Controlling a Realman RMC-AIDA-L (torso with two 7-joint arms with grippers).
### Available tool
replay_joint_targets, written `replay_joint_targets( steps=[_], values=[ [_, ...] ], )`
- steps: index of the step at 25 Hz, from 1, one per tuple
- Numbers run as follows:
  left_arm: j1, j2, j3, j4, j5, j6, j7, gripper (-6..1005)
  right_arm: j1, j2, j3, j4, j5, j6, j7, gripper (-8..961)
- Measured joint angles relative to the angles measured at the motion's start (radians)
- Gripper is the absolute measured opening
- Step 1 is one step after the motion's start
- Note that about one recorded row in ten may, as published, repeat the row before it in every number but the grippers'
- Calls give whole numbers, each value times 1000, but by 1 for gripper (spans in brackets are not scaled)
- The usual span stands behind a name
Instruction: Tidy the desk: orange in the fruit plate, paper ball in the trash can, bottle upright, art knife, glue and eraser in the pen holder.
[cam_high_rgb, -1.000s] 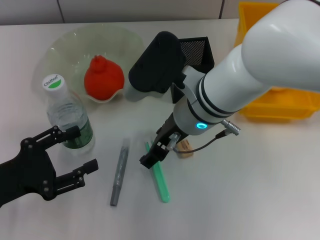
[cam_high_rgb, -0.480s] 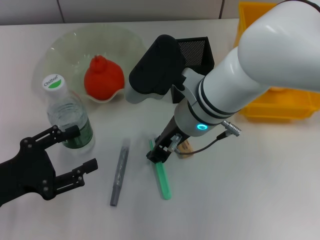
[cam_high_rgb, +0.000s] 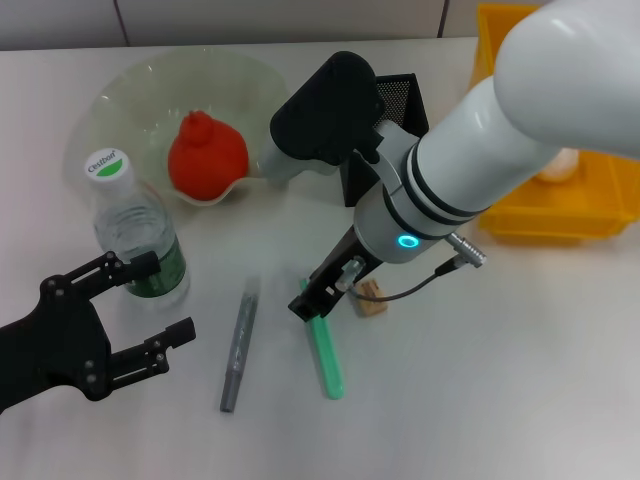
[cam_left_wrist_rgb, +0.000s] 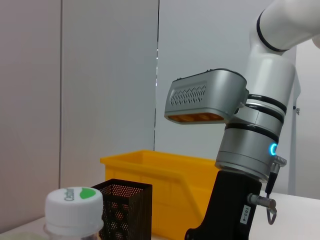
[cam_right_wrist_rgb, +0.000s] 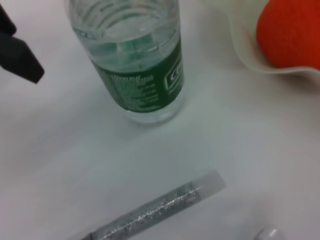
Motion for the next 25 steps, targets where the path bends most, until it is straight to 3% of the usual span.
replay_joint_targets(
  steps=[25],
  values=[
    [-6, 0, -7, 0, 0, -8, -1, 787, 34, 0, -6, 66, 28, 12, 16, 437]
  ],
)
